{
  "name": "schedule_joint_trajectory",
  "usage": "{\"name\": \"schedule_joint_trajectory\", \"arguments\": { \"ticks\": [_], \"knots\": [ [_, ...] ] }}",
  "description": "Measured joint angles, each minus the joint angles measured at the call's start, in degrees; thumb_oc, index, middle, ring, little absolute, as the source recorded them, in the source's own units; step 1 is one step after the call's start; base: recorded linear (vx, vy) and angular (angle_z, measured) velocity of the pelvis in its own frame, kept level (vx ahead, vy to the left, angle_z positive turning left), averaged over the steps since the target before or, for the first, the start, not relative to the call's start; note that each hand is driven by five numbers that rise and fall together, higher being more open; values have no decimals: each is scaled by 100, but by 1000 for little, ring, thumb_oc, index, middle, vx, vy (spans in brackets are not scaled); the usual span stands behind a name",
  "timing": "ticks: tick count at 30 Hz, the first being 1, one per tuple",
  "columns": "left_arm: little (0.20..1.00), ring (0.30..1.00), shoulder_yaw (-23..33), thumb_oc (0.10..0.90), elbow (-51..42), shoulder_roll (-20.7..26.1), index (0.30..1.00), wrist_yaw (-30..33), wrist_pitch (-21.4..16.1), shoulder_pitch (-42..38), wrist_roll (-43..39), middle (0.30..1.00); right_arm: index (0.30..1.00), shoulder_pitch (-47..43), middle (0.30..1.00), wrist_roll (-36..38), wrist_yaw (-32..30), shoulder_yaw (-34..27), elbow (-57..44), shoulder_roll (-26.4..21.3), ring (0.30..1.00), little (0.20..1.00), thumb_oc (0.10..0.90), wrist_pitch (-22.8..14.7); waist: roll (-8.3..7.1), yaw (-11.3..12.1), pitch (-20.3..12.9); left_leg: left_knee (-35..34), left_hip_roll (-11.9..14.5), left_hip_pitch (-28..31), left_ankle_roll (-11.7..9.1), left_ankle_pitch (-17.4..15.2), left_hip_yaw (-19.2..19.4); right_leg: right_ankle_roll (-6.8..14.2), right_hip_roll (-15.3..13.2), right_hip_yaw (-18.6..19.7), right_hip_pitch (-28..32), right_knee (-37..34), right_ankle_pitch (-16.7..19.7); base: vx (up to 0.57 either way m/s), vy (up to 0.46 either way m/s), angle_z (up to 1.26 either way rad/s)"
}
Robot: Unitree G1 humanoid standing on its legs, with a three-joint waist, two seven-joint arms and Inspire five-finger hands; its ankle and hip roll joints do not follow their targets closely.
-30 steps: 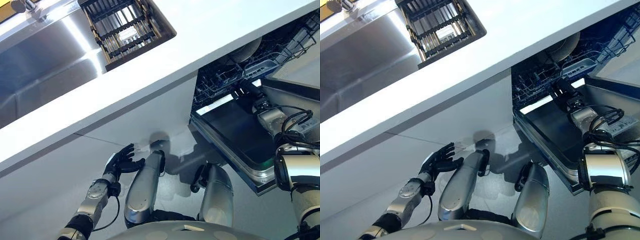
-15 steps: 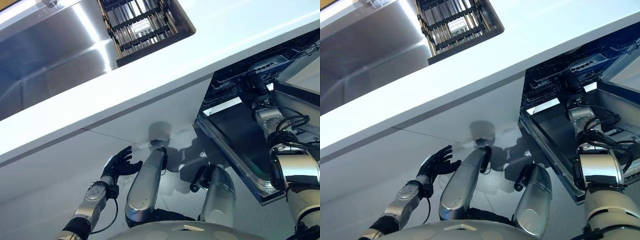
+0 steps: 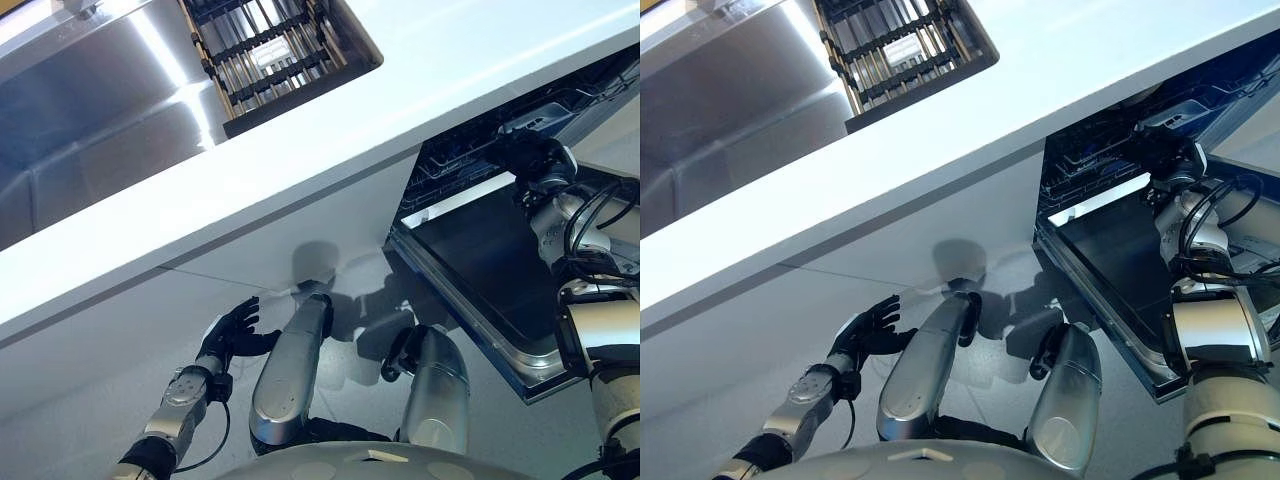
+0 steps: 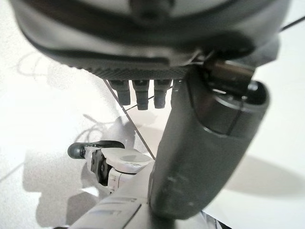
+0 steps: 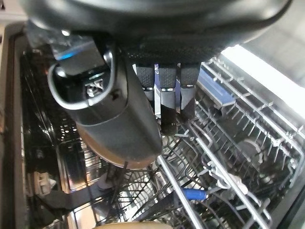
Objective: Pick up plates and place into dishwasher.
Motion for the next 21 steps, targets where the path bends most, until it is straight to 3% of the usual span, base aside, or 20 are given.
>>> {"name": "schedule_joint_trajectory", "arguments": {
  "ticks": [5, 9, 21],
  "knots": [
    [900, 900, 2, 800, 110, 2, 900, 0, -82, -22, 5, 900, 900, 302, 900, 601, 802, -20, -285, 9, 900, 900, 800, -22, -8, -137, 5, 32, 2, -7, 35, -38, 37, 2, -5, 26, 2, -6, 1, -1, 0, -2],
    [900, 900, 3, 800, 118, 2, 900, -1, -97, -24, 7, 900, 900, 572, 900, 643, 1097, -250, -420, 51, 900, 900, 800, -140, -14, -147, 8, 34, 9, -6, 37, -40, 36, 3, 1, 35, 1, -9, 1, 0, 0, 0],
    [900, 900, 131, 800, 343, 10, 900, 9, -326, -22, 182, 900, 900, 1595, 900, 99, 1170, -325, -1302, 61, 900, 900, 800, -473, -130, -331, 48, 19, 128, 57, 121, -100, 137, 132, 172, 159, 67, -226, 139, 2, 6, -5]
  ]
}}
